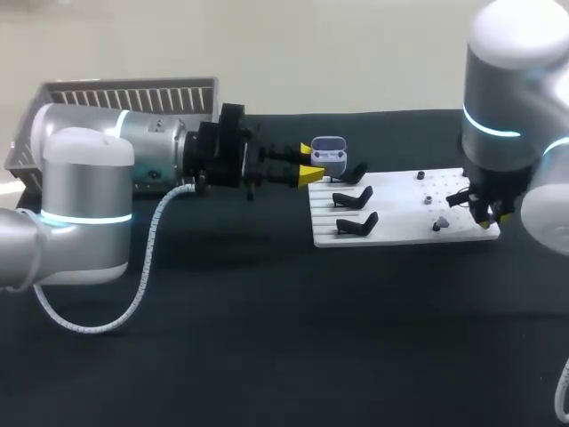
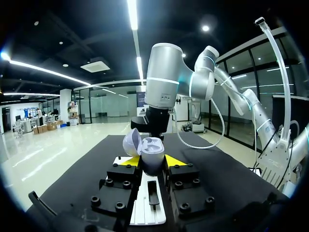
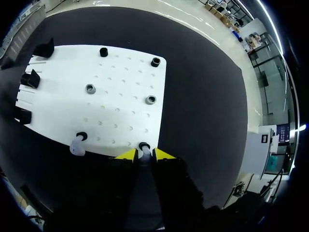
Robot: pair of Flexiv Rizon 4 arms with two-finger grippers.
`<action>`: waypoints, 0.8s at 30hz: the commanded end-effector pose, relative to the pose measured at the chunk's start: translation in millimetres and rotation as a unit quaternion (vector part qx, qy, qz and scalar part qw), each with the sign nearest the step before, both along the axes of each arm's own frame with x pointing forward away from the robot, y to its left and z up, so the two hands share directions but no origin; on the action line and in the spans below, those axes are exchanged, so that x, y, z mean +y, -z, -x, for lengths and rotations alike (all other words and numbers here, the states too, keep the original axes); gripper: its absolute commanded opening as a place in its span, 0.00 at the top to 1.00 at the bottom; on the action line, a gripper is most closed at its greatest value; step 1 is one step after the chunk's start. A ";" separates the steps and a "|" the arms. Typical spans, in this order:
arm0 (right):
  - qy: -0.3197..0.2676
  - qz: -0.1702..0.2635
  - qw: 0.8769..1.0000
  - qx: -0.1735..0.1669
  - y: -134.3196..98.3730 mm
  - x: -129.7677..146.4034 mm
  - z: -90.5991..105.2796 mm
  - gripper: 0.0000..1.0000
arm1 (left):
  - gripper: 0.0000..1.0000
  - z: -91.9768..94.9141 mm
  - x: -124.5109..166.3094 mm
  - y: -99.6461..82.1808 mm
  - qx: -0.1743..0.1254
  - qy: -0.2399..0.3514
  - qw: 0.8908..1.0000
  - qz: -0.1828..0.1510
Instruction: Pick up each earbud case from the left stands, insert the matching earbuds, close the lid, and place the case in the box.
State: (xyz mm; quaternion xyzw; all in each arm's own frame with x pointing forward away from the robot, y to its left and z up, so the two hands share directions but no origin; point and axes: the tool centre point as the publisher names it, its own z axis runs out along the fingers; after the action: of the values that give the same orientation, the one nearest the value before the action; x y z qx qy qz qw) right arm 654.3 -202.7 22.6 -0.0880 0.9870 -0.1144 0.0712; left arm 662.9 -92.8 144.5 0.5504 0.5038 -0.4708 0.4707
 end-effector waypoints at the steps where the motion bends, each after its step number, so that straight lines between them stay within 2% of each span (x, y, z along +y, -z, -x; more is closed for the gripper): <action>1: 0.014 0.001 1.000 -0.009 -8.4 5.0 6.0 1.00 | 1.00 0.7 -0.2 0.9 -0.001 -0.002 1.000 0.001; 6: 0.037 -0.014 0.999 -0.011 -33.6 17.0 19.9 1.00 | 1.00 0.7 -0.2 0.9 -0.001 -0.002 1.000 0.001; 12: 0.069 -0.059 0.996 -0.021 -76.2 47.1 42.8 1.00 | 1.00 0.7 -0.2 0.9 -0.001 -0.002 1.000 0.001; 14: 0.087 -0.071 0.994 0.006 -85.8 58.3 50.4 1.00 | 1.00 0.7 -0.2 0.9 -0.001 -0.002 1.000 0.001; 19: 0.110 -0.094 0.989 0.010 -110.4 87.3 64.3 1.00 | 1.00 0.7 -0.2 0.9 -0.001 -0.002 1.000 0.001; 24: 0.107 -0.093 0.990 0.020 -128.8 121.7 69.7 1.00 | 1.00 0.7 -0.2 0.9 -0.001 -0.002 1.000 0.001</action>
State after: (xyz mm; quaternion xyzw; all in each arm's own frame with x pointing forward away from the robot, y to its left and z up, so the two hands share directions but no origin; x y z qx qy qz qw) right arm 582.7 -98.1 135.0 0.0215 0.9982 -0.0139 0.0542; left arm 662.9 -92.8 144.5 0.5504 0.5038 -0.4708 0.4707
